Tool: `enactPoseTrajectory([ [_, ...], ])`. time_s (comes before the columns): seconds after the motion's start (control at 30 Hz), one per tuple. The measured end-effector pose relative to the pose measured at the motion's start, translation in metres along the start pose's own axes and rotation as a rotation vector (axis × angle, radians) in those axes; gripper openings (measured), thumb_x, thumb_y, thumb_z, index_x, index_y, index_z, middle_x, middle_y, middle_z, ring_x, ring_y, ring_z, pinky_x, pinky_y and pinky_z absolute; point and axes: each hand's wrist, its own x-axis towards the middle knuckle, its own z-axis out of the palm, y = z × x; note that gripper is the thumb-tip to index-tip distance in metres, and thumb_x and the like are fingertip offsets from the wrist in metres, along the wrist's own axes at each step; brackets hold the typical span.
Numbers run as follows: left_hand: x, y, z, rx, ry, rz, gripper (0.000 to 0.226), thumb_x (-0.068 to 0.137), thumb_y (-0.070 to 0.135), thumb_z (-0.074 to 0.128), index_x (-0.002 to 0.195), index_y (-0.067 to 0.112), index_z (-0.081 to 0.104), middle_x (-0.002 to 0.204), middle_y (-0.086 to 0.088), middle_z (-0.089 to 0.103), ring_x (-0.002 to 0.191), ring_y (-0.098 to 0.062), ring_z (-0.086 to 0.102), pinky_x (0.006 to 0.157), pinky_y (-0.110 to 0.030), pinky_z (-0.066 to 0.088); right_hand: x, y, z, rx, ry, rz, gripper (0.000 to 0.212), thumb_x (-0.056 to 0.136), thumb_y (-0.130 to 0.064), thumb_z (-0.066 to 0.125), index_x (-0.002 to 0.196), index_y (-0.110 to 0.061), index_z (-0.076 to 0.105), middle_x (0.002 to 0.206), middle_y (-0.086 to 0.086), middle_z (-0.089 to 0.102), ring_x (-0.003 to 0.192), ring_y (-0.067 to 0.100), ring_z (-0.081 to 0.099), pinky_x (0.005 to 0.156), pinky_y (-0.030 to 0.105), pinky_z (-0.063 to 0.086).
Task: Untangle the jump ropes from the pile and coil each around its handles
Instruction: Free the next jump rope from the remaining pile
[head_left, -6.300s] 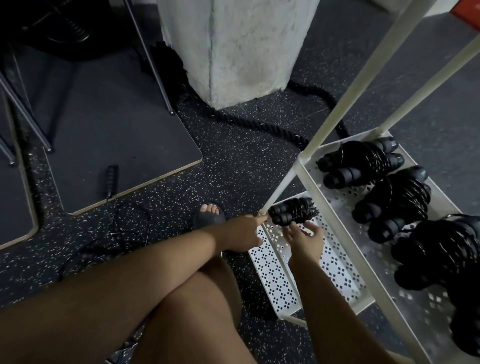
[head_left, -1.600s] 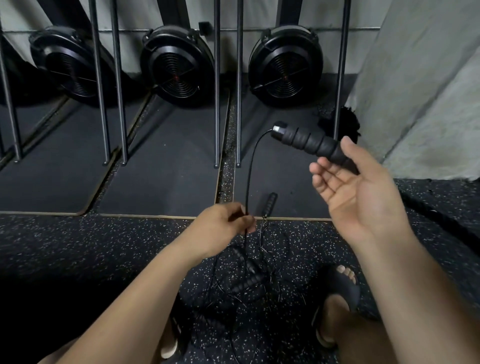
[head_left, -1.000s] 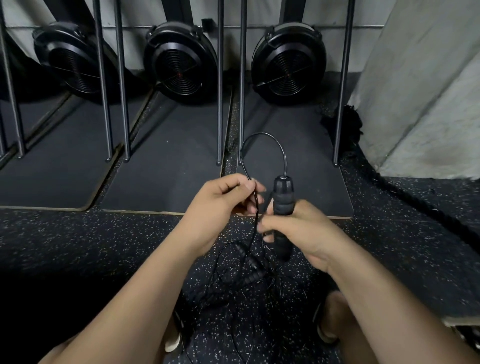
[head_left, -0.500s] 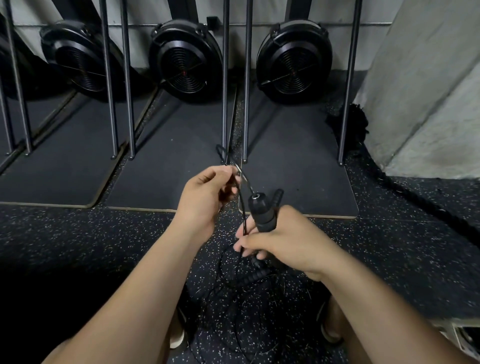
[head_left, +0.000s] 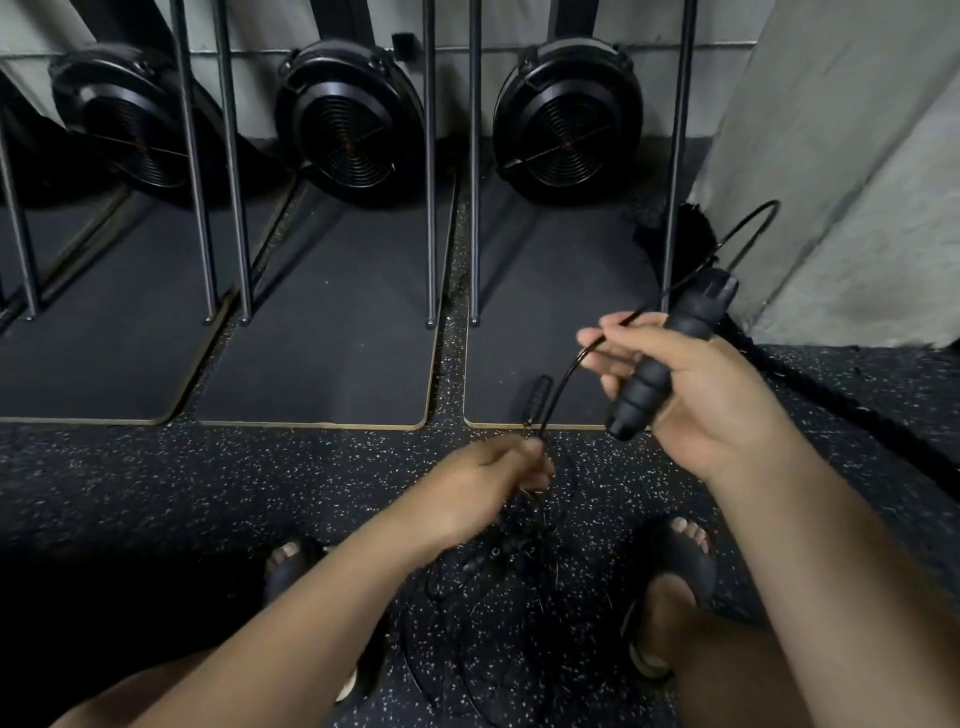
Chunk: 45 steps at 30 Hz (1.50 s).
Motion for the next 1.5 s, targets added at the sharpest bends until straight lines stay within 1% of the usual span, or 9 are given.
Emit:
enactPoseTrajectory([
  [0.1, 0.002, -0.004, 0.001, 0.276, 0.076, 0.059, 0.026, 0.107, 0.054, 0.052, 0.109, 0.033, 0.068, 0.098, 0.007, 0.078, 0.092, -0.014, 0.073, 0.087, -0.037, 0.059, 0.005, 0.001, -0.006, 0.043, 0.039, 0.002, 0.008, 0.095, -0.005, 0.071, 0.101, -0.011, 0.071, 0.108, 0.017, 0.081, 0.087, 0.021, 0.079, 0.065, 0.023, 0.058],
  [0.23, 0.005, -0.002, 0.004, 0.381, 0.134, 0.133, 0.018, 0.108, 0.036, 0.06, 0.093, 0.031, 0.07, 0.075, 0.01, 0.068, 0.063, -0.002, 0.059, 0.061, -0.023, 0.042, 0.01, 0.008, -0.006, 0.047, 0.021, 0.028, 0.012, 0.096, -0.007, 0.071, 0.109, -0.008, 0.072, 0.11, 0.016, 0.081, 0.093, 0.023, 0.079, 0.068, 0.025, 0.06],
  [0.4, 0.005, 0.007, -0.003, 0.166, 0.172, 0.18, 0.022, 0.109, 0.027, 0.06, 0.095, 0.022, 0.075, 0.083, 0.009, 0.077, 0.068, -0.007, 0.069, 0.064, -0.025, 0.052, 0.011, 0.02, -0.006, -0.207, -0.043, 0.098, 0.027, 0.091, 0.002, 0.074, 0.118, 0.0, 0.074, 0.109, 0.019, 0.081, 0.104, 0.033, 0.08, 0.078, 0.035, 0.064],
  [0.5, 0.002, 0.018, -0.018, 0.1, 0.254, 0.253, 0.023, 0.109, 0.03, 0.061, 0.092, 0.023, 0.076, 0.084, 0.001, 0.077, 0.063, -0.007, 0.058, 0.06, -0.026, 0.044, 0.006, 0.038, -0.002, -0.486, -0.11, 0.155, 0.024, 0.086, 0.004, 0.079, 0.107, -0.01, 0.081, 0.104, 0.013, 0.082, 0.106, 0.034, 0.079, 0.089, 0.045, 0.066],
  [0.63, -0.001, 0.027, -0.032, -0.183, 0.293, 0.297, 0.024, 0.11, 0.024, 0.06, 0.094, 0.013, 0.075, 0.088, -0.005, 0.079, 0.078, -0.019, 0.071, 0.071, -0.025, 0.051, -0.001, 0.061, 0.011, -0.713, -0.256, 0.175, 0.013, 0.085, -0.005, 0.08, 0.089, -0.017, 0.082, 0.1, 0.003, 0.083, 0.1, 0.028, 0.079, 0.097, 0.052, 0.063],
  [0.93, 0.003, 0.028, -0.055, -0.674, 0.425, 0.285, 0.022, 0.11, 0.021, 0.057, 0.11, 0.009, 0.076, 0.103, -0.011, 0.078, 0.083, -0.016, 0.068, 0.072, -0.028, 0.054, -0.007, 0.076, 0.032, -1.067, -0.181, -0.021, 0.015, 0.087, -0.04, 0.082, 0.091, -0.027, 0.079, 0.079, -0.007, 0.079, 0.077, 0.017, 0.074, 0.082, 0.042, 0.062],
  [1.1, 0.007, 0.026, -0.056, -0.687, 0.408, 0.123, 0.028, 0.11, 0.011, 0.047, 0.119, 0.01, 0.074, 0.102, -0.011, 0.078, 0.082, -0.019, 0.075, 0.072, -0.029, 0.057, -0.013, 0.063, 0.037, -0.928, -0.249, -0.022, 0.007, 0.089, -0.03, 0.082, 0.09, -0.023, 0.081, 0.081, -0.008, 0.081, 0.084, 0.017, 0.079, 0.09, 0.049, 0.064],
  [1.3, -0.005, 0.018, -0.025, -0.224, 0.052, 0.011, 0.035, 0.11, 0.014, 0.039, 0.117, 0.017, 0.074, 0.104, 0.005, 0.082, 0.099, -0.014, 0.076, 0.096, -0.039, 0.053, -0.014, 0.035, 0.032, -0.56, -0.194, -0.124, 0.002, 0.093, -0.005, 0.078, 0.092, -0.004, 0.079, 0.089, 0.013, 0.082, 0.081, 0.024, 0.078, 0.068, 0.029, 0.061],
  [1.5, 0.0, -0.004, -0.01, 0.236, 0.061, 0.083, 0.015, 0.103, 0.034, 0.062, 0.104, 0.029, 0.076, 0.099, 0.001, 0.08, 0.094, -0.029, 0.076, 0.089, -0.051, 0.06, -0.011, 0.018, 0.024, -0.224, -0.09, -0.143, 0.007, 0.095, -0.01, 0.078, 0.095, -0.012, 0.071, 0.1, 0.017, 0.082, 0.084, 0.025, 0.078, 0.069, 0.029, 0.057],
])
